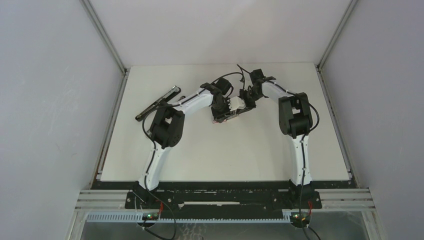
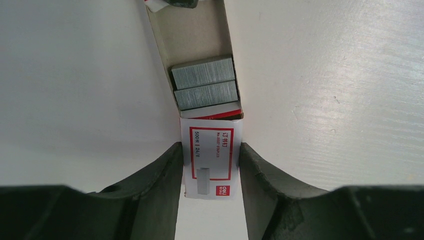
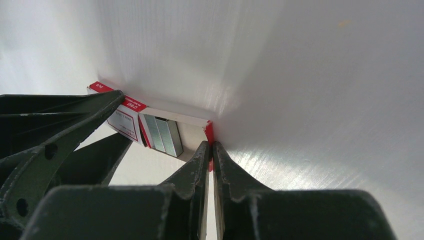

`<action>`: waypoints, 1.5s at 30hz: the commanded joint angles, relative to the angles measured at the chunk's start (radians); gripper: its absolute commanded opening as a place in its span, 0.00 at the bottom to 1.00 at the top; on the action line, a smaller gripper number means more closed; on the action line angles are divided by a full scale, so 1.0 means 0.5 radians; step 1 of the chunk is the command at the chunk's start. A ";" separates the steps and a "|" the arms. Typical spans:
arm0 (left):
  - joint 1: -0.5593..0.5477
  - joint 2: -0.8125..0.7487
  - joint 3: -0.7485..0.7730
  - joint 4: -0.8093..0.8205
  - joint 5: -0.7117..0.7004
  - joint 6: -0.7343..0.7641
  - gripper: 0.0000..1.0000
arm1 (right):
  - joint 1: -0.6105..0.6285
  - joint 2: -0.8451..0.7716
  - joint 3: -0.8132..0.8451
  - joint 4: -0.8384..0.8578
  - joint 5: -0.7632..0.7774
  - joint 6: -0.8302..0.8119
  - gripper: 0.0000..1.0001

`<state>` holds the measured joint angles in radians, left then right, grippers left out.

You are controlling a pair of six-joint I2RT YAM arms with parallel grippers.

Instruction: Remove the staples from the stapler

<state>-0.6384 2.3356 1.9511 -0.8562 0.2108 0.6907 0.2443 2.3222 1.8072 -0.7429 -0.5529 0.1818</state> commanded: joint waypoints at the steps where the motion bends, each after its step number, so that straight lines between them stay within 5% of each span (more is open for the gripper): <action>1: -0.012 0.018 0.017 -0.014 -0.019 -0.012 0.49 | -0.021 -0.045 -0.004 0.027 0.129 0.001 0.05; 45: -0.015 0.018 0.005 -0.003 0.039 -0.270 0.51 | 0.036 -0.083 -0.050 0.099 0.121 0.150 0.05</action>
<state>-0.6384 2.3360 1.9511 -0.8482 0.2092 0.5850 0.2577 2.3135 1.7939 -0.7254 -0.5323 0.2447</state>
